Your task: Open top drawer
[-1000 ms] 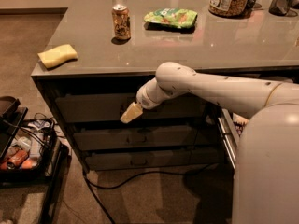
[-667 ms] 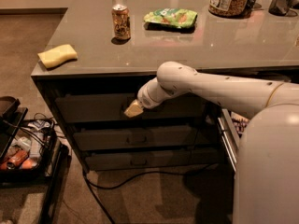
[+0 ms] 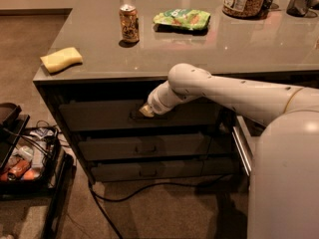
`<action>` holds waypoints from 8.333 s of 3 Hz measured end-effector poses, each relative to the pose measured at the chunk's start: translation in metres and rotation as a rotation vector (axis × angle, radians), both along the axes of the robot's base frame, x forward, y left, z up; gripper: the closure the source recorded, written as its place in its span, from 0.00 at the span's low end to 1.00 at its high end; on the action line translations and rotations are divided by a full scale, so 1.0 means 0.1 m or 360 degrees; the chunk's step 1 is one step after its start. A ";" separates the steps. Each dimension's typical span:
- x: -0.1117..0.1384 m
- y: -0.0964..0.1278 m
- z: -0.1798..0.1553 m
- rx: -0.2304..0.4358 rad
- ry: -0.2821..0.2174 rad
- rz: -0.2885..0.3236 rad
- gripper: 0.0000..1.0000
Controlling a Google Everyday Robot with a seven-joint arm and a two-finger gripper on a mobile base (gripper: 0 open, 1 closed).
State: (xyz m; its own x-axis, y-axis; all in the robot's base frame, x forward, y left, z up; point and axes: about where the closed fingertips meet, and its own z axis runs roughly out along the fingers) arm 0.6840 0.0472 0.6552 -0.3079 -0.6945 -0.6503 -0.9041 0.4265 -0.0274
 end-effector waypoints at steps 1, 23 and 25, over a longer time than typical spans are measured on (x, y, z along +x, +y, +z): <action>0.03 -0.02 0.02 0.0000 0.0000 0.0000 1.00; -0.18 0.08 0.14 0.0107 0.0117 0.0032 0.58; -0.18 0.08 0.14 0.0107 0.0118 0.0032 0.12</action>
Offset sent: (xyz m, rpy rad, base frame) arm -0.1261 -0.0347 -0.0015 -0.0808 0.2100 -0.0240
